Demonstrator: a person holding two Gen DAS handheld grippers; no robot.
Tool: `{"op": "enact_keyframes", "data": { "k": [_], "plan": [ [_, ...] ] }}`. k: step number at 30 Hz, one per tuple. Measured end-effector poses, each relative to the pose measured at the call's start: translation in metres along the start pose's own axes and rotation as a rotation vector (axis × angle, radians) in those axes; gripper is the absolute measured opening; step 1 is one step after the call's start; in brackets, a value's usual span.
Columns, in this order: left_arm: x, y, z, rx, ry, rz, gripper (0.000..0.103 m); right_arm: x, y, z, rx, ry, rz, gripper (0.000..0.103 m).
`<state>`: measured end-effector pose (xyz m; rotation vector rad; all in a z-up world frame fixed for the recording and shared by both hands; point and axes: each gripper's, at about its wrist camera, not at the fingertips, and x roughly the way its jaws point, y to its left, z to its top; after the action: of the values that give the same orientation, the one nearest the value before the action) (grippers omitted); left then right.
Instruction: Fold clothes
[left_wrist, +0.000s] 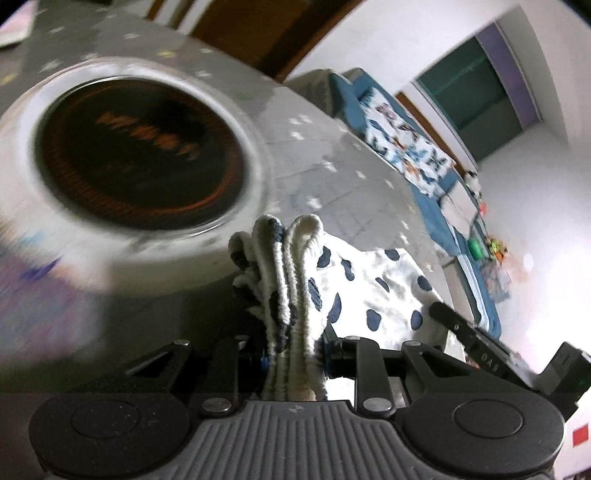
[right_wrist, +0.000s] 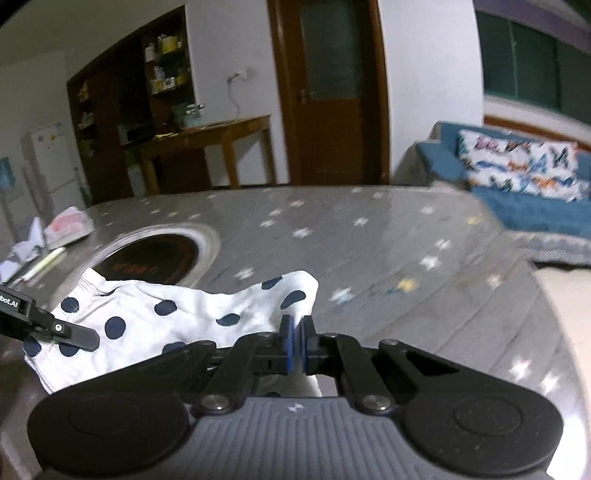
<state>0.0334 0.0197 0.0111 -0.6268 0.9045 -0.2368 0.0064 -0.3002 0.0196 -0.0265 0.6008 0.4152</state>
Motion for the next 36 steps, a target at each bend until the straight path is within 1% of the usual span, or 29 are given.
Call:
{"op": "enact_keyframes", "data": {
  "k": [2,6,11,14,15,16,18,19,20,25,27,29,31,36],
  "plan": [
    [0.012,-0.014,0.008,0.032,0.003,-0.012,0.027,0.000,-0.008,0.007,-0.004,-0.011,-0.040,0.003],
    [0.038,-0.042,0.026,0.084,0.013,-0.011,0.027,0.003,-0.028,0.019,0.002,-0.024,-0.110,0.003],
    [0.070,-0.065,0.034,0.145,0.018,-0.004,0.028,0.017,-0.051,0.026,-0.005,-0.018,-0.190,0.003],
    [0.086,-0.066,0.032,0.171,0.026,0.042,0.031,0.036,-0.066,0.021,0.012,0.031,-0.216,0.004],
    [0.092,-0.067,0.031,0.179,0.028,0.059,0.034,0.042,-0.071,0.019,0.020,0.047,-0.220,0.004],
    [0.097,-0.067,0.030,0.188,0.030,0.075,0.042,0.043,-0.071,0.019,0.023,0.046,-0.217,0.007],
    [0.095,-0.062,0.030,0.187,0.032,0.076,0.048,0.044,-0.072,0.019,0.028,0.046,-0.211,0.008],
    [0.091,-0.060,0.031,0.187,0.028,0.078,0.054,0.045,-0.073,0.019,0.031,0.045,-0.208,0.008],
    [0.087,-0.059,0.032,0.188,0.022,0.079,0.056,0.045,-0.073,0.019,0.033,0.045,-0.205,0.009],
    [0.070,-0.061,0.040,0.227,-0.031,0.080,0.057,0.048,-0.076,0.019,0.047,0.043,-0.190,0.010],
    [0.069,-0.067,0.042,0.263,-0.057,0.099,0.056,0.050,-0.076,0.020,0.051,0.043,-0.180,0.010],
    [0.071,-0.073,0.043,0.296,-0.080,0.118,0.055,0.058,-0.071,0.026,0.050,0.047,-0.147,0.011],
    [0.076,-0.073,0.047,0.294,-0.081,0.120,0.055,0.066,-0.068,0.028,0.052,0.053,-0.130,0.011],
    [0.094,-0.072,0.062,0.302,-0.089,0.138,0.050,0.091,-0.070,0.035,0.088,0.064,-0.095,0.012]
  ]
}}
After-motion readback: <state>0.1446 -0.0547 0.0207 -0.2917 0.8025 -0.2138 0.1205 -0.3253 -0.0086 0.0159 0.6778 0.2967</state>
